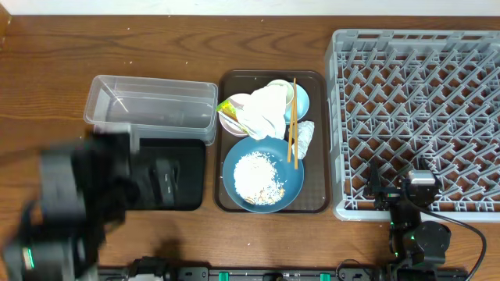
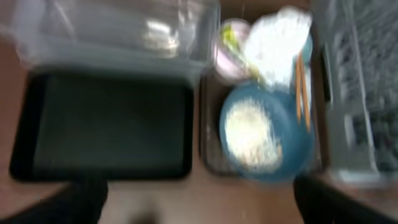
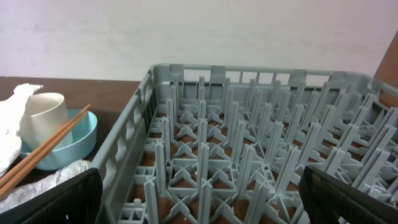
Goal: Sort waste into correct bins and load items into the dishwasher rack
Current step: 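Reach the left gripper to the green snack wrapper on the pink plate, then grasp the green wrapper and drop it into the clear plastic bin, then reach the left gripper to the crumpled white tissue and grasp it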
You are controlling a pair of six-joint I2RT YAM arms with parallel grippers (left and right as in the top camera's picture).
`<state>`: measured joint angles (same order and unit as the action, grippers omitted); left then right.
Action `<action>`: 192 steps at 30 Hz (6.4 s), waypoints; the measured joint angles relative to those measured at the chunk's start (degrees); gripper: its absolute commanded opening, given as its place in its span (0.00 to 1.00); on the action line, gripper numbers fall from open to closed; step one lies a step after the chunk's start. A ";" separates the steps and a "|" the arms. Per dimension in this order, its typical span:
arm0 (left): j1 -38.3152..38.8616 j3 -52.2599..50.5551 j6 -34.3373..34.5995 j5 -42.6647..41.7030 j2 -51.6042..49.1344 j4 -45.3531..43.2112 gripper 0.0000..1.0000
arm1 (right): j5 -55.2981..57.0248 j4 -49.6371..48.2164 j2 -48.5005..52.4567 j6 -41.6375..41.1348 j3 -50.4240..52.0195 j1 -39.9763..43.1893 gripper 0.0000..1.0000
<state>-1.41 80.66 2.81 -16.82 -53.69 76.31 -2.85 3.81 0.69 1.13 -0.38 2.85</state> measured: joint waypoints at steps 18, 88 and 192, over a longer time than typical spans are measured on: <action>12.22 9.18 13.00 -2.10 -33.24 -4.90 0.06 | 0.00 0.00 0.02 0.00 0.00 0.02 0.99; 26.05 -12.85 43.45 16.83 -43.32 -48.63 0.06 | 0.00 0.02 0.02 0.00 0.00 0.00 0.99; 30.23 -11.96 23.21 11.06 -50.34 -53.55 0.32 | -0.02 0.02 0.02 0.00 0.00 0.02 0.99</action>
<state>28.82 68.71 26.02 -5.76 -104.03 22.76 -2.87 3.84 0.71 1.13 -0.38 2.87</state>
